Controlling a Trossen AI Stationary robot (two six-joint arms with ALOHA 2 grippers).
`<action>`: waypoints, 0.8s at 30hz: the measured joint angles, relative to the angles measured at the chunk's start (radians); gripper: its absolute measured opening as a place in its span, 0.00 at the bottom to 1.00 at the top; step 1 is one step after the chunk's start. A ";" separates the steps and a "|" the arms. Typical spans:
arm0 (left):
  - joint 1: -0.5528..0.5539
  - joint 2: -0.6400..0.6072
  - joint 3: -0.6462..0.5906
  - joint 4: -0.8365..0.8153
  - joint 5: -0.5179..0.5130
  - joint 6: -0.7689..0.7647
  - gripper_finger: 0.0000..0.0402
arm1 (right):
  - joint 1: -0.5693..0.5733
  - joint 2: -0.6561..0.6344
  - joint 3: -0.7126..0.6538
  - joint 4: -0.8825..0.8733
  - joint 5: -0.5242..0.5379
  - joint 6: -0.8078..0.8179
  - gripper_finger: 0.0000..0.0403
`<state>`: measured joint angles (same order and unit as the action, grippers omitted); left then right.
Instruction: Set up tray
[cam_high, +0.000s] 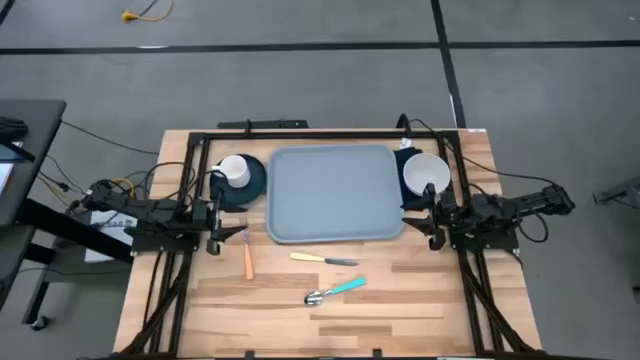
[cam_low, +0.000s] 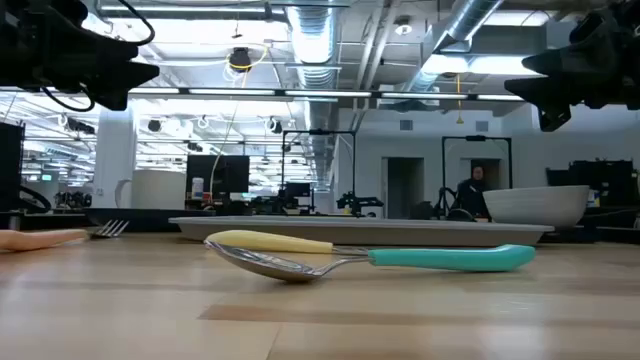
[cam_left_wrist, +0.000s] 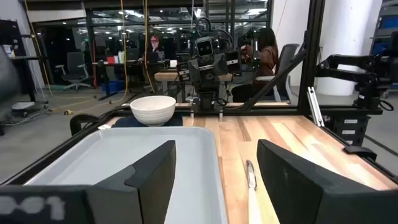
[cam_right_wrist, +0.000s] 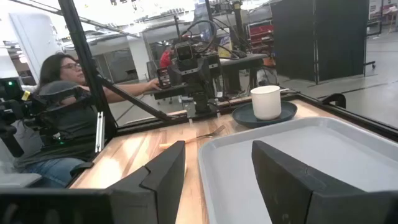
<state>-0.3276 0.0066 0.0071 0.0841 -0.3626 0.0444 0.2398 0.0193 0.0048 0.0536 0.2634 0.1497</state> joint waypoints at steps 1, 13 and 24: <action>0.000 0.000 0.000 0.000 0.000 0.000 0.53 | 0.000 0.000 0.000 0.000 0.000 0.000 0.44; 0.000 0.000 0.000 0.000 0.000 -0.002 0.53 | 0.000 0.000 0.000 0.000 0.000 0.000 0.44; 0.000 0.000 0.000 0.000 0.000 -0.001 0.53 | 0.000 0.000 0.000 0.000 0.000 0.000 0.44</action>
<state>-0.3276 0.0064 0.0071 0.0841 -0.3626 0.0430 0.2398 0.0193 0.0046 0.0536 0.2633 0.1497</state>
